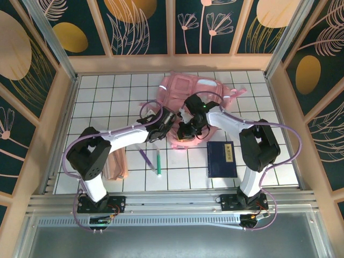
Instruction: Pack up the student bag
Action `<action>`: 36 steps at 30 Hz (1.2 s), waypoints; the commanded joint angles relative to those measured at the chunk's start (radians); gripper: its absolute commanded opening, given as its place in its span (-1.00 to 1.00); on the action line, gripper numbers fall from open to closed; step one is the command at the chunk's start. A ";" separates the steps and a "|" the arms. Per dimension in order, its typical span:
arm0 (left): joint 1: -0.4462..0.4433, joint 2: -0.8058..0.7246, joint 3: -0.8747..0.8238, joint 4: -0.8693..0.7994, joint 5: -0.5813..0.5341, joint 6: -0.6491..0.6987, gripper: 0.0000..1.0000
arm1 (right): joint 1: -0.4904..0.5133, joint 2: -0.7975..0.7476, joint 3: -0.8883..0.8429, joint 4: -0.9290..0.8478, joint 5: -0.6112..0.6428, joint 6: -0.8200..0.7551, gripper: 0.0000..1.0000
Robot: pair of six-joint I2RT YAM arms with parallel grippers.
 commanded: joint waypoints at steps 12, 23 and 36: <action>0.248 -0.193 -0.195 0.189 0.174 0.643 0.81 | -0.079 -0.107 0.066 -0.180 0.129 -0.249 -1.00; 0.254 0.177 0.163 0.075 0.405 0.870 0.72 | -0.213 -0.160 0.069 -0.259 0.197 -0.298 -1.00; 0.253 0.319 0.207 0.172 0.346 0.675 -0.90 | -0.236 -0.158 0.053 -0.236 0.223 -0.288 -1.00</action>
